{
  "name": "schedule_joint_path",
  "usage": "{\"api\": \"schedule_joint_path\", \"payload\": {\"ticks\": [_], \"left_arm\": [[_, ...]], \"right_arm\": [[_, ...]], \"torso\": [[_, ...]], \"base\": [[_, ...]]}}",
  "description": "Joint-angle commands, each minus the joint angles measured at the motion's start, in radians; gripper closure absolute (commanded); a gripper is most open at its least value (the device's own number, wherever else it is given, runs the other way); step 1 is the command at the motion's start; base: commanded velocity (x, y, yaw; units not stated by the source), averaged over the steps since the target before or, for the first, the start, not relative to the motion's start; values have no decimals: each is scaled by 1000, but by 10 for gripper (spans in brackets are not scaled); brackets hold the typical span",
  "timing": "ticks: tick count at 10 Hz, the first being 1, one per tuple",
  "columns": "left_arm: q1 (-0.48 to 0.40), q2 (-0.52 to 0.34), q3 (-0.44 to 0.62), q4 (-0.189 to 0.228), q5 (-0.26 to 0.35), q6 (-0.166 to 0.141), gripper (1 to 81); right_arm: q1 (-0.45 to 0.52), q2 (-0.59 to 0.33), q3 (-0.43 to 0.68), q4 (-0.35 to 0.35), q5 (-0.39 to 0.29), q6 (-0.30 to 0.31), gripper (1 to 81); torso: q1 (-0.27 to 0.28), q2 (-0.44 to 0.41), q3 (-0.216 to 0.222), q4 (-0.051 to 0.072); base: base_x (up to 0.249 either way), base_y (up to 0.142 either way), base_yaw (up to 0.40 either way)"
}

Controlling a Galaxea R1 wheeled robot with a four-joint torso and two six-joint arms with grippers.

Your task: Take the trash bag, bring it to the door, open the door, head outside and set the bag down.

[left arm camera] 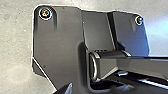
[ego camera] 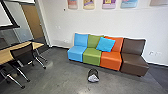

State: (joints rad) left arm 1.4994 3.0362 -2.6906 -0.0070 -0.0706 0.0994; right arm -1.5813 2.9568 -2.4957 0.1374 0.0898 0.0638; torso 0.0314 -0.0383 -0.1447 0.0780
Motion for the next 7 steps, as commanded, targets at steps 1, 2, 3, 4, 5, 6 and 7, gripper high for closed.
{"api": "schedule_joint_path", "payload": {"ticks": [1, 2, 3, 4, 5, 6, 7], "left_arm": [[-26, 0, 5, 10, 61, -1, 10], [-26, 1, 5, 10, 61, -1, 10], [-26, 1, 5, 10, 63, -1, 10], [-26, 1, 5, 10, 63, -1, 10], [-24, 1, 5, 10, 63, -1, 10], [-24, 1, 5, 10, 63, -1, 10], [-24, 3, 5, 10, 63, -1, 10]], "right_arm": [[25, -11, 8, 2, -59, -2, 10], [26, -11, 8, 2, -59, -2, 10], [26, -9, 8, -2, -59, -4, 10], [26, -9, 8, -4, -59, -4, 10], [25, -9, 8, -6, -59, -4, 10], [25, -8, 8, -6, -59, -4, 10], [26, -8, 8, -6, -59, -4, 10]], "torso": [[0, 0, 0, 0], [0, 0, 0, 0], [0, 0, 0, 0], [0, 0, 0, 0], [0, 0, 0, 0], [0, 0, 0, 0], [0, 0, 0, 0]], "base": [[132, -65, 0], [133, -65, 0], [133, -65, 0], [133, -65, 0], [132, -65, 0], [132, -65, 0], [133, -65, 0]]}}
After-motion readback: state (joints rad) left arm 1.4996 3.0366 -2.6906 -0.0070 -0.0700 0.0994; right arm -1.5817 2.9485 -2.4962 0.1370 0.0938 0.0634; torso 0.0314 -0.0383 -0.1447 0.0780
